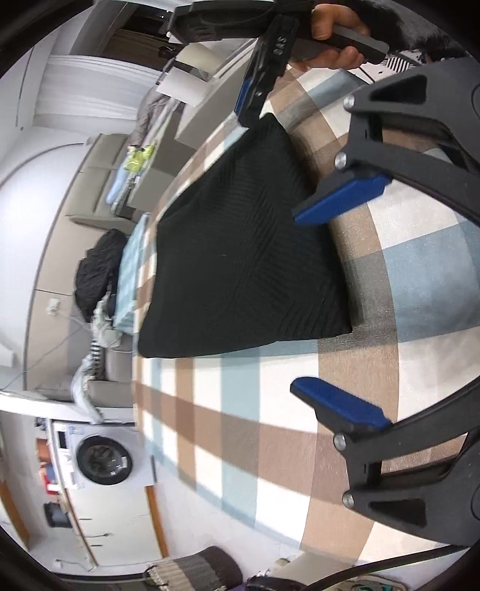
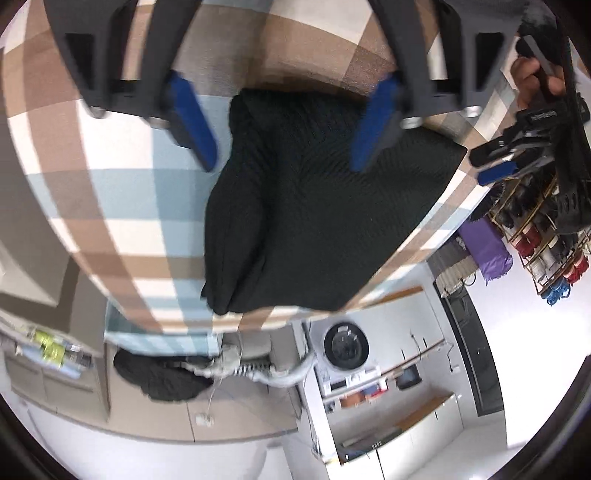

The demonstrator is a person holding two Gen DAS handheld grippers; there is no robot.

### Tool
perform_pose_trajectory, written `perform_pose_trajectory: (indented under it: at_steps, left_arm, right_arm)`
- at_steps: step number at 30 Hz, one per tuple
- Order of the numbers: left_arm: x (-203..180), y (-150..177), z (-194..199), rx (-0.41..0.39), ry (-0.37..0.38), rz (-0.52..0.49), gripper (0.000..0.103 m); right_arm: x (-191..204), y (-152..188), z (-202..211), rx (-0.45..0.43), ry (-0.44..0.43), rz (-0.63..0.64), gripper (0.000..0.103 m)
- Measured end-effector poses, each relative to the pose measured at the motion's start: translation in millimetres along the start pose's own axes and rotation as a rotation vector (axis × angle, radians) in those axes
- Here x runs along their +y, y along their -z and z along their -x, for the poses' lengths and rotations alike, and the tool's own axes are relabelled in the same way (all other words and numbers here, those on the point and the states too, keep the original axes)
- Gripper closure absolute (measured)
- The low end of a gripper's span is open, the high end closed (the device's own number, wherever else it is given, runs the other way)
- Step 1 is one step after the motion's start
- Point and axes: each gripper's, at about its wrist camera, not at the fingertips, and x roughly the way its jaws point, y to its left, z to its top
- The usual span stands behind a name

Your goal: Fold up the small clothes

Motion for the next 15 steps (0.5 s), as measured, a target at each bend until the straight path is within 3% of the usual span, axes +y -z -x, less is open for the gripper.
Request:
perform_pose_trajectory:
  at_steps: [3,5,8,15]
  left_arm:
    - [-1.6,2.8,13.0,-0.044,-0.011,-0.007,0.011]
    - [-3.6,5.8,20.8,-0.076,-0.022,-0.011,0.000]
    - [-8.8,9.8,30.8,-0.130,-0.045,-0.040,0.001]
    - [-10.7,14.5,31.9,-0.157,-0.043,-0.056,0.001]
  right_arm:
    - [-1.0,2.8,12.2,-0.061,-0.025,0.013,0.001]
    - [-1.1,6.4,23.1,-0.113,-0.055,0.003,0.000]
    - [0.5,10.7,35.3,-0.170,-0.094,0.009,0.000]
    - [9.9,21.9,39.5,-0.232,-0.106,0.079,0.000]
